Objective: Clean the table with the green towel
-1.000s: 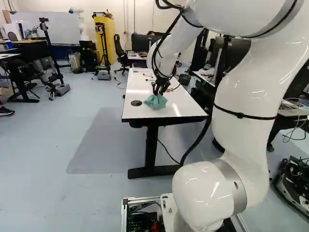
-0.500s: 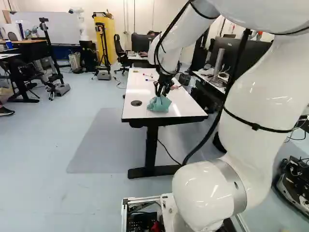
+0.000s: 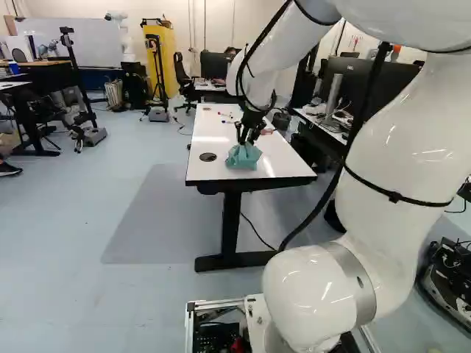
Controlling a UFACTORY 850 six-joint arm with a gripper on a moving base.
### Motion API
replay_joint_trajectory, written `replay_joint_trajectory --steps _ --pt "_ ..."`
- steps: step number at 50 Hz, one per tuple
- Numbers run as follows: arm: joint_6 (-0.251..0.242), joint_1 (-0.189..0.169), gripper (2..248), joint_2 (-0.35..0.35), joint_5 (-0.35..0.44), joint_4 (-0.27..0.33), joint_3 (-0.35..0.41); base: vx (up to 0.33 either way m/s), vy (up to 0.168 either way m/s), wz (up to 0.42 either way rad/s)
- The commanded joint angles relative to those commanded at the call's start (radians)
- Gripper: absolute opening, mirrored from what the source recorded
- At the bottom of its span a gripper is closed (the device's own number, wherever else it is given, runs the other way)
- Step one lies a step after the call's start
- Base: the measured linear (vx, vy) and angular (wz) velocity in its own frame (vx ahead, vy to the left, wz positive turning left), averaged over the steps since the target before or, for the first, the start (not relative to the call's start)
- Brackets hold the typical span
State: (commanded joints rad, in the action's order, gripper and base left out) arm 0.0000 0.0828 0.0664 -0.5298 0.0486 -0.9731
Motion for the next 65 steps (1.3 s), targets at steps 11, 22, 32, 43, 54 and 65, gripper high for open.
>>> replay_joint_trajectory --steps 11,22,32,43,54,65 --pt "0.000 -0.035 46 -0.006 0.000 0.000 0.006 0.000 0.000 0.000" --pt "0.000 -0.076 46 -0.013 0.000 0.000 0.014 0.000 0.000 0.000" --pt "0.000 -0.114 46 -0.012 0.005 0.000 0.013 0.000 0.000 0.000" --pt "0.000 -0.156 46 -0.009 0.012 0.000 0.009 0.000 0.000 0.000" --pt "0.000 -0.198 46 -0.003 0.012 0.000 0.003 0.000 0.000 0.000" --pt "0.000 -0.239 46 0.005 0.012 0.000 -0.005 0.000 0.000 0.000"
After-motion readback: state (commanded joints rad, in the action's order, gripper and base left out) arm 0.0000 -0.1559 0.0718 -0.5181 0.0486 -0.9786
